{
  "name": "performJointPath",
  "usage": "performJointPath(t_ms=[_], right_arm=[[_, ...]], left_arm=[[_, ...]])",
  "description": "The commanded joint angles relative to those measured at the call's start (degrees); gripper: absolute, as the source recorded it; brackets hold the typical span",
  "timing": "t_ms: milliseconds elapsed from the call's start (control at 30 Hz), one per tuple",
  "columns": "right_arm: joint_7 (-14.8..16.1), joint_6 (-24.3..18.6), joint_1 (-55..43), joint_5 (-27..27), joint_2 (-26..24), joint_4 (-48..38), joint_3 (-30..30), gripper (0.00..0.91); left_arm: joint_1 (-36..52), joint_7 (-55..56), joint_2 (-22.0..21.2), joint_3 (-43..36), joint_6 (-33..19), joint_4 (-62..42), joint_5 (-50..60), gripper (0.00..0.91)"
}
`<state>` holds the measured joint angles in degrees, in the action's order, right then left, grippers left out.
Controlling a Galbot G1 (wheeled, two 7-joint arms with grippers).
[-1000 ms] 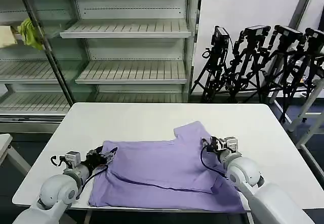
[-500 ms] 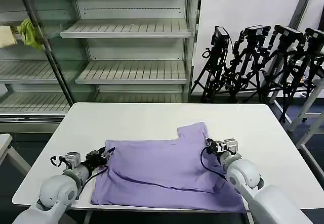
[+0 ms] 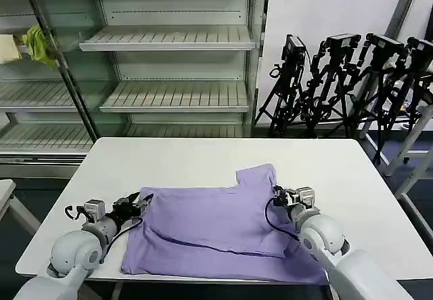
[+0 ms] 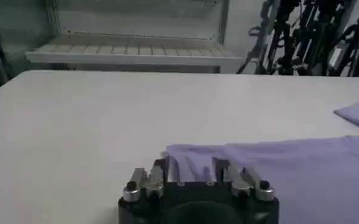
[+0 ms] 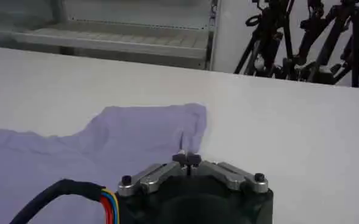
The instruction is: Fold and organize the clothes.
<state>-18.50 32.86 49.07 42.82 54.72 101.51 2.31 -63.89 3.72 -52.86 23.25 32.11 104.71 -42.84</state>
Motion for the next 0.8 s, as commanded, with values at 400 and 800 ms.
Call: performJointPath(t_ms=[400, 800], right_arm=[[0.0, 0.1, 0.6, -0.2, -0.1, 1.5, 0.3, 0.04], [0.1, 0.0, 1.8, -0.5, -0.1, 2.6, 0.8, 0.04]], left_arm=[[3.3, -1.1, -0.8, -3.1, -0.9, -4.9, 1.1, 0.725], [3.3, -1.3, -0.7, -3.1, -1.3, -5.6, 1.6, 0.373]])
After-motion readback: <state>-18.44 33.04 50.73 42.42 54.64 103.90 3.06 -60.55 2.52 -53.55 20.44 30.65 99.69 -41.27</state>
